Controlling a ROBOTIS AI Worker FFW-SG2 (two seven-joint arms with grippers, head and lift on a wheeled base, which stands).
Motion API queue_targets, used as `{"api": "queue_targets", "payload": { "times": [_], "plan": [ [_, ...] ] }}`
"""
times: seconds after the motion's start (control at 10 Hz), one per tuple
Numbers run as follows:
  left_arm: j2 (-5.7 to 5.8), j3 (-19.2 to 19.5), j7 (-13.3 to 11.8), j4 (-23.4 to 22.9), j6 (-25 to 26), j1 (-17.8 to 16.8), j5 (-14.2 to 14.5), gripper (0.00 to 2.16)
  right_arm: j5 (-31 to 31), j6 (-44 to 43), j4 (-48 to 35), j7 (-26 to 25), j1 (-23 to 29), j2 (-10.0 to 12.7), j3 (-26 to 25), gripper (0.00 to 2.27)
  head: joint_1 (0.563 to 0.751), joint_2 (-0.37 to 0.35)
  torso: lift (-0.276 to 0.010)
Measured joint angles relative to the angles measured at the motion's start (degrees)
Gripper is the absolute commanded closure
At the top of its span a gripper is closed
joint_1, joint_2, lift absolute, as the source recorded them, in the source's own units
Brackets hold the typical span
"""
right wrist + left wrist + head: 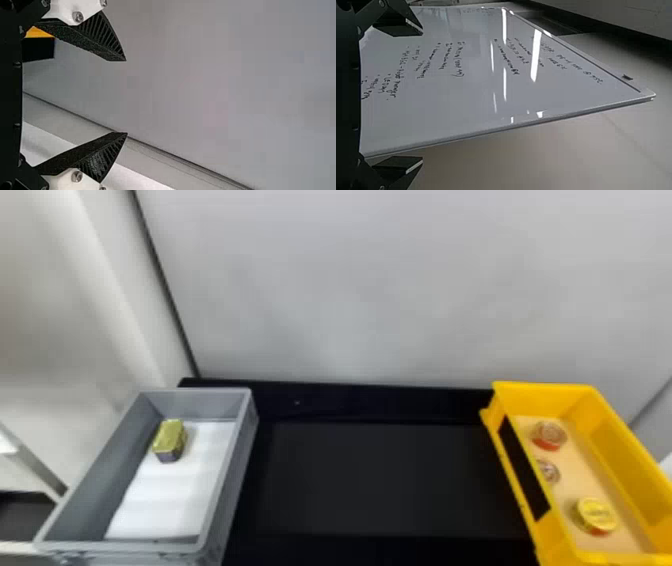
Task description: Pick up the round yellow can and place it in the yellow rectangular box
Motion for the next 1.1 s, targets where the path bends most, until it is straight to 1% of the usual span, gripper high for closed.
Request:
{"api": "queue_targets", "payload": {
  "times": [0.2,0.4,0.6,0.7,0.8,0.9,1.1],
  "plan": [
    [0.0,0.2,0.0,0.0,0.0,0.1,0.0,0.14,-0.7,-3.6,-1.6,-1.8,-2.3,-0.4,-0.9,0.15,0.694,0.014,-0.068],
    [0.0,0.3,0.0,0.0,0.0,0.2,0.0,0.14,-1.9,-5.2,-4.1,-4.2,-4.7,-1.7,-2.1,0.15,0.694,0.014,-0.068],
    [0.0,0.2,0.0,0.0,0.0,0.3,-0.1,0.14,-4.6,-5.8,-7.1,-9.2,-5.6,-3.7,-2.8,0.15,0.694,0.014,-0.068],
    [0.0,0.1,0.0,0.0,0.0,0.3,-0.1,0.14,-5.8,-5.9,-8.8,-12.6,-5.7,-4.5,-2.8,0.15,0.694,0.014,-0.068],
    [0.0,0.0,0.0,0.0,0.0,0.4,-0.2,0.14,-6.6,-6.0,-10.6,-15.8,-5.8,-4.8,-2.9,0.15,0.694,0.014,-0.068],
    [0.0,0.0,0.0,0.0,0.0,0.5,-0.2,0.14,-7.1,-6.1,-12.3,-17.5,-6.4,-5.1,-2.9,0.15,0.694,0.014,-0.068],
    [0.0,0.0,0.0,0.0,-0.1,0.5,-0.3,0.14,-8.8,-5.6,-14.3,-18.1,-8.3,-6.2,-3.5,0.15,0.694,0.014,-0.068]
  ]
}}
